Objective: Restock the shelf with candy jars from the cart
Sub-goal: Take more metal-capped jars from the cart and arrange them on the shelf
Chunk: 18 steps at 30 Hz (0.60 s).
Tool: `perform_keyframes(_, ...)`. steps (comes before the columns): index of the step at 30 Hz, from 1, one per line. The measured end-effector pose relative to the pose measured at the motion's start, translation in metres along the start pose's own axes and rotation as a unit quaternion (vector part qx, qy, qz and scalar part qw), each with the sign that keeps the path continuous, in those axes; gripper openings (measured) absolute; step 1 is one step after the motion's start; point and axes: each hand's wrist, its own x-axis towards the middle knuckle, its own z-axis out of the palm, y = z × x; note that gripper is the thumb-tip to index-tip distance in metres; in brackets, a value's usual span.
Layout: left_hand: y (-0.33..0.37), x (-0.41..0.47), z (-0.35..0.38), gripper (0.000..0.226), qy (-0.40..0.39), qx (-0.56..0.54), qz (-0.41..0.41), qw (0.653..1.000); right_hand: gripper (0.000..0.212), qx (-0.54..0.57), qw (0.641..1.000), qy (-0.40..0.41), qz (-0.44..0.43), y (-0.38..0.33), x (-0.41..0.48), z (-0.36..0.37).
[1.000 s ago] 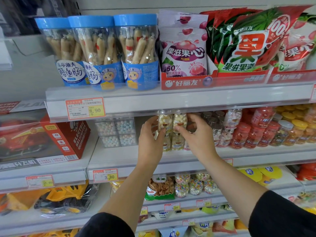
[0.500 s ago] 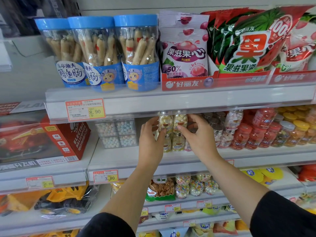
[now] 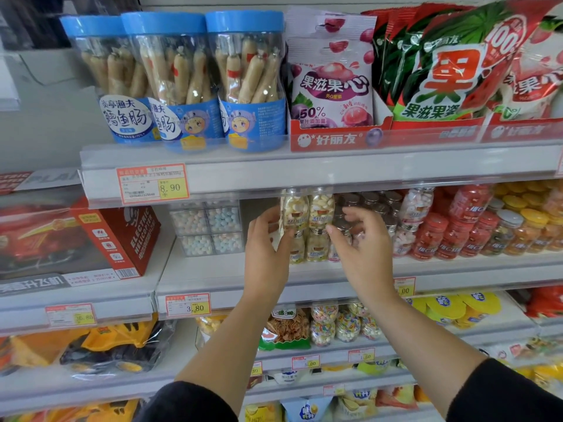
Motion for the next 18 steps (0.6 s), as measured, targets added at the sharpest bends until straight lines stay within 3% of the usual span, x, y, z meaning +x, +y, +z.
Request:
perform_keyframes(4, -0.009, -0.035, -0.024, 0.033, 0.006, 0.008, 0.007, 1.000, 0.016, 0.043, 0.998, -0.032, -0.029, -0.011, -0.046, -0.001)
perform_keyframes(9, -0.050, -0.088, -0.079, 0.023, 0.001, 0.029, -0.063, 0.998, 0.004, 0.049, 0.978, -0.202, 0.004, -0.015, -0.112, 0.029)
perform_keyframes(13, -0.100, -0.136, -0.132, 0.017, 0.018, 0.041, -0.148, 0.988, 0.014, 0.048, 0.931, -0.355, 0.067, -0.013, -0.171, 0.069)
perform_keyframes(18, -0.175, -0.201, -0.198, 0.018, 0.028, 0.092, -0.237, 0.967, 0.016, -0.010, 0.864, -0.483, 0.143, 0.006, -0.255, 0.129)
